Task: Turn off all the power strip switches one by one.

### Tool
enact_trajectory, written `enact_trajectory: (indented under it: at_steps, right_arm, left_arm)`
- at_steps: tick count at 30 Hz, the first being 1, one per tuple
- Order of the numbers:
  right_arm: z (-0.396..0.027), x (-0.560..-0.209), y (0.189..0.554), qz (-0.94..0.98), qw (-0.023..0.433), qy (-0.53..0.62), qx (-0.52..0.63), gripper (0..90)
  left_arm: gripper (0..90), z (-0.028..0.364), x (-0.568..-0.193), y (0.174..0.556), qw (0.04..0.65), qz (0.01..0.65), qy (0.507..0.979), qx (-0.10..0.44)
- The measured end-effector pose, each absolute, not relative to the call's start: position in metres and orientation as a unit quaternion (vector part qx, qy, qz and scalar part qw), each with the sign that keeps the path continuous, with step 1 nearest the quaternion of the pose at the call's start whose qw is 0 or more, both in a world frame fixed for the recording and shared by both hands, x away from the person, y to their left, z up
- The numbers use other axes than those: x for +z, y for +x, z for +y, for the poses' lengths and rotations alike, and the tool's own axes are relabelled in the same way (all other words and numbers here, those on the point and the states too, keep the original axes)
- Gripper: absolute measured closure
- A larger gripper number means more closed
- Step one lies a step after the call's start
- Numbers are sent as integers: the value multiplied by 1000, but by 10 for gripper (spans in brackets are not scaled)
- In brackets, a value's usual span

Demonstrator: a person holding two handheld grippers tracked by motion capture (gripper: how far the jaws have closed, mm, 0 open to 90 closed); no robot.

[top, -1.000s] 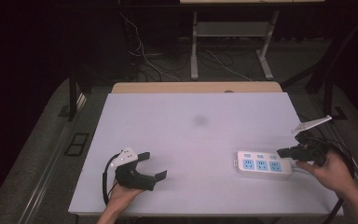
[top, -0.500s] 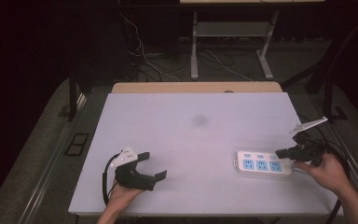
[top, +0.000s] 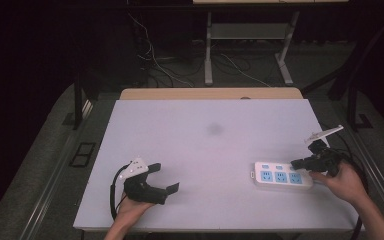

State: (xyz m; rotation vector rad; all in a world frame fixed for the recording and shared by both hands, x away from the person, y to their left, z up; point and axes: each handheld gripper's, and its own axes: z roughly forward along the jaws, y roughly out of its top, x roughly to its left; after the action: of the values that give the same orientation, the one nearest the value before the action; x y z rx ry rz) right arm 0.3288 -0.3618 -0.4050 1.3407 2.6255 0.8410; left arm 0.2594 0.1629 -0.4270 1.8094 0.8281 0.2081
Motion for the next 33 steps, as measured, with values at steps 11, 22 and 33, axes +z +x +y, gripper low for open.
enact_trajectory:
  at_steps: [11, 22, 33]
  right_arm:
    - [-360, -408, 328, 858, 42, 429, 280, 900]
    - [-360, -408, 327, 861, 49, 420, 282, 900]
    - [-371, -412, 323, 848, 49, 436, 296, 900]
  left_arm:
    - [0, 163, -427, 259, 540, 348, 761, 88]
    - [0, 163, -427, 259, 539, 347, 763, 86]
    - [0, 163, -427, 259, 540, 349, 761, 86]
